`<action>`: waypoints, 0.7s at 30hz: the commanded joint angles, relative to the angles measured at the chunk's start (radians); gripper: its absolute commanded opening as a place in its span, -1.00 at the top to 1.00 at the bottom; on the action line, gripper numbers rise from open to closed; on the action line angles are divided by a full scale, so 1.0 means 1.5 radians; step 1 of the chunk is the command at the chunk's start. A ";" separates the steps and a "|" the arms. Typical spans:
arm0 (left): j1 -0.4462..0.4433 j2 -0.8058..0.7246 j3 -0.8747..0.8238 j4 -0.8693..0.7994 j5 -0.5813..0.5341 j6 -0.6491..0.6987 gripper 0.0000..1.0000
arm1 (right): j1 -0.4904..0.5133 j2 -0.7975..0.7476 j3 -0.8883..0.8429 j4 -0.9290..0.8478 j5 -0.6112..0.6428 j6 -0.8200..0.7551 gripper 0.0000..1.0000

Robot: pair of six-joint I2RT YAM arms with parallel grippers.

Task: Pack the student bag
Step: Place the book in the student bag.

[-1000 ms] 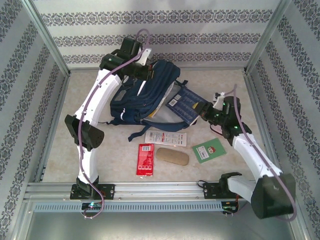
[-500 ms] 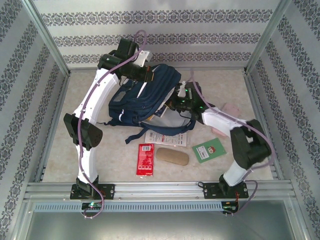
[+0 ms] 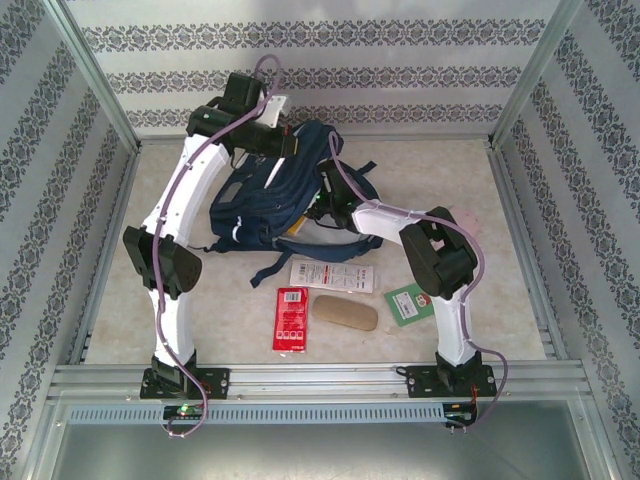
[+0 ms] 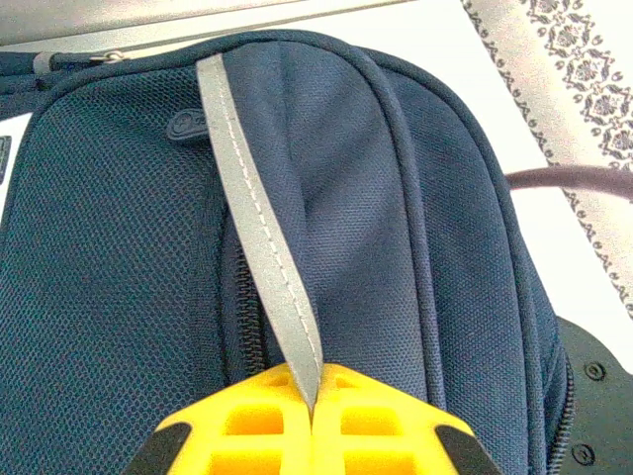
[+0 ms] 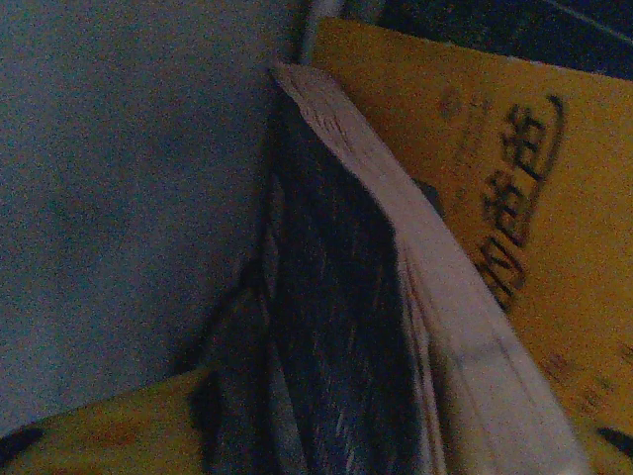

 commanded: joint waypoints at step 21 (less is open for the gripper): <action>0.074 -0.037 -0.182 0.247 0.051 -0.155 1.00 | 0.016 -0.478 -0.371 -0.209 0.084 -0.294 -0.65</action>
